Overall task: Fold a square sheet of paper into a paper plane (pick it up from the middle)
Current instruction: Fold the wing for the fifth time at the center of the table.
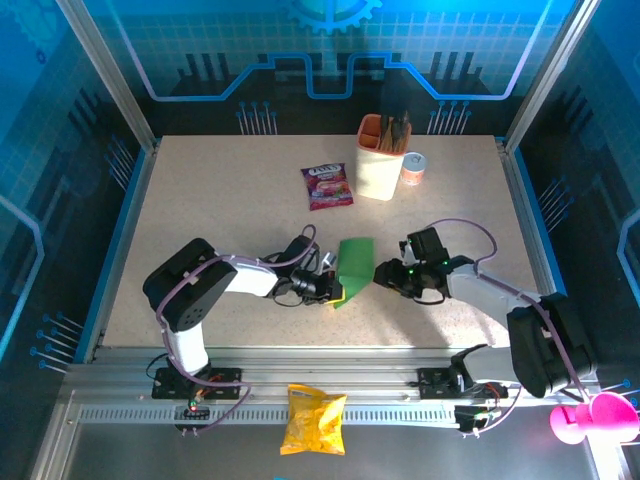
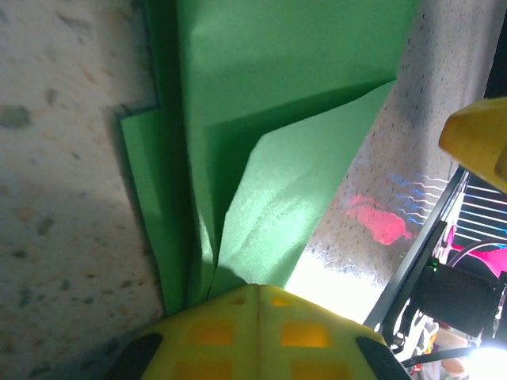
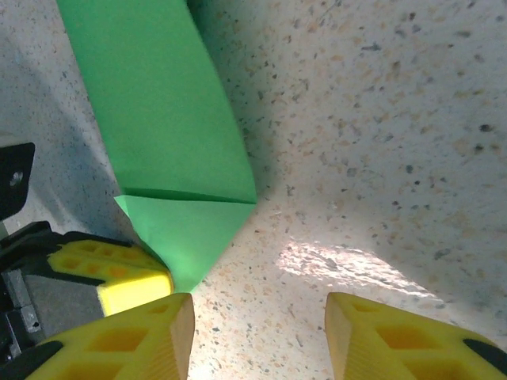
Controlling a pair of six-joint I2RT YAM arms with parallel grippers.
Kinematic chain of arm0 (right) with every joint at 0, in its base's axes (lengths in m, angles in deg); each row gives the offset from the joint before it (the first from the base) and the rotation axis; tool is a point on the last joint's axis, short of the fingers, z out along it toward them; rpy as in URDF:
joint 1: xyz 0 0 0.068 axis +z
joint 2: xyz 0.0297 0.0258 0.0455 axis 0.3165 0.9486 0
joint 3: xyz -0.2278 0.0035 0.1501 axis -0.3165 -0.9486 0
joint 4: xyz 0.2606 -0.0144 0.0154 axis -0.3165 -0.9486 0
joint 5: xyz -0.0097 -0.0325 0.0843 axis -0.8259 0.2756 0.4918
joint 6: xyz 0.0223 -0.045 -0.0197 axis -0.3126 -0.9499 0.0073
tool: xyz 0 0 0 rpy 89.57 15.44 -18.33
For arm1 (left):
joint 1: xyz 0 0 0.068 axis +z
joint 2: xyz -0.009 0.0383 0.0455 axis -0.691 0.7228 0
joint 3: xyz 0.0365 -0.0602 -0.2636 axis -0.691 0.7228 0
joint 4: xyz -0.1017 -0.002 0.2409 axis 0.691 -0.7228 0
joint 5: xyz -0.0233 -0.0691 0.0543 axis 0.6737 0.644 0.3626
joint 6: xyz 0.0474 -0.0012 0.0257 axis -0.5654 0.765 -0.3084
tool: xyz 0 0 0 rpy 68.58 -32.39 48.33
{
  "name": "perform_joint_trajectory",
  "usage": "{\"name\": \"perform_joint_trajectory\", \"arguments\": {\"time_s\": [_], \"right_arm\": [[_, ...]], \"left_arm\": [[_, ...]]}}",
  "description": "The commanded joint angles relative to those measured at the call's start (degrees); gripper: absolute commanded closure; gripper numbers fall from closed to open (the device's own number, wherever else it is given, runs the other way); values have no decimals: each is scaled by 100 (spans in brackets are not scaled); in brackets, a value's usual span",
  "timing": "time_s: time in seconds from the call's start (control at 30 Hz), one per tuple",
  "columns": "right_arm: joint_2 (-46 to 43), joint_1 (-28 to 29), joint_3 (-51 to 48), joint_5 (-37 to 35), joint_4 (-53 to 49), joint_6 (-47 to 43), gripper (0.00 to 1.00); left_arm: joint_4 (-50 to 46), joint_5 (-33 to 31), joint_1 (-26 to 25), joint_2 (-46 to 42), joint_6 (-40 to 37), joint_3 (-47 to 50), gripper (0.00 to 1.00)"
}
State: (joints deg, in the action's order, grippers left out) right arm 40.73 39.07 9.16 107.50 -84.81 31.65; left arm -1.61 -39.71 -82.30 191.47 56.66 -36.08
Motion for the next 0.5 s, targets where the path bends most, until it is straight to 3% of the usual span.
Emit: {"name": "perform_joint_trajectory", "arguments": {"time_s": [0.0, 0.47], "right_arm": [[193, 164, -94, 305, 517, 221, 51], [1203, 461, -43, 729, 1977, 508, 52]], "left_arm": [[-335, 26, 88, 1, -286, 124, 98], [-542, 261, 159, -299, -538, 218, 99]]}}
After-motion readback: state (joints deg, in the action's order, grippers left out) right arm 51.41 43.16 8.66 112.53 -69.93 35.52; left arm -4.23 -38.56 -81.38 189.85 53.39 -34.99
